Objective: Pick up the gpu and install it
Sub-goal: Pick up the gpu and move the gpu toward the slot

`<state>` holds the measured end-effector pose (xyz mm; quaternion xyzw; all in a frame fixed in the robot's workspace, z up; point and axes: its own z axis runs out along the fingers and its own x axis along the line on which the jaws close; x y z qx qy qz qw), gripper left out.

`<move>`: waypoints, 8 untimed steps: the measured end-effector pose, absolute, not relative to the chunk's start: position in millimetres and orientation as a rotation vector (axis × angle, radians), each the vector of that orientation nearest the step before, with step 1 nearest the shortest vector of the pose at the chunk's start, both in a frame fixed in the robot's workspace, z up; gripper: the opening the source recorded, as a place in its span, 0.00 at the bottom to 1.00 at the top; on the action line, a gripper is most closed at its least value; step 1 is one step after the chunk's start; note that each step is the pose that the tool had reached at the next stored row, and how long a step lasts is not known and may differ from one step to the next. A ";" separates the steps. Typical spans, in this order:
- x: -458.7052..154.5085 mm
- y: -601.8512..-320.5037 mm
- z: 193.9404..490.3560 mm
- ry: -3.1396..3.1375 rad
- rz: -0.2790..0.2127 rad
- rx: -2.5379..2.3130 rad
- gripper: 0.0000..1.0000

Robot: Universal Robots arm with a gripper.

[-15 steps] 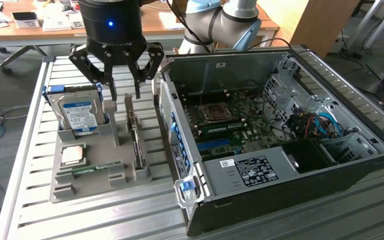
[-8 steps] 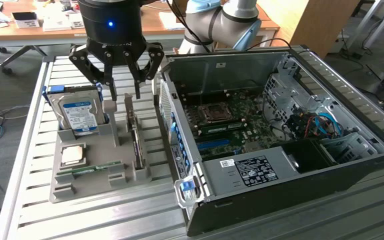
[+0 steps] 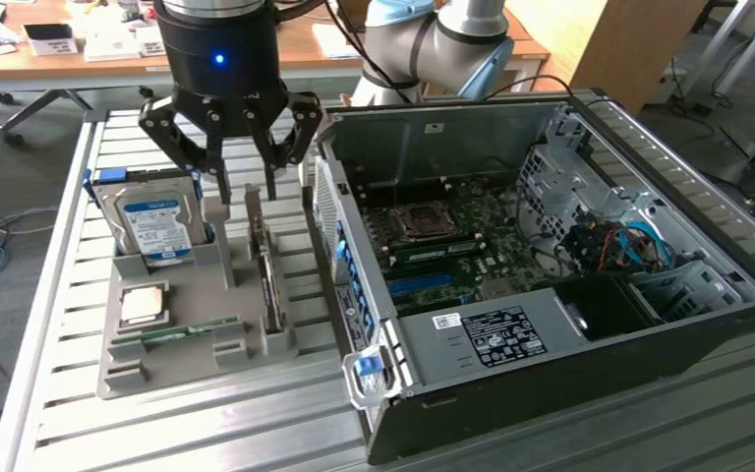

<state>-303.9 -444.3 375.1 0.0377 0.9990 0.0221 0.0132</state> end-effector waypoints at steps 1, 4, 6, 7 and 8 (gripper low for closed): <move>-303.9 -444.3 374.4 3.112 0.069 0.117 0.47; -303.9 -444.3 372.1 3.112 0.069 0.117 0.47; -303.9 -444.3 371.0 3.112 0.069 0.117 0.47; -303.9 -444.3 371.0 3.112 0.069 0.117 0.47; -303.9 -444.3 371.0 3.112 0.069 0.117 0.47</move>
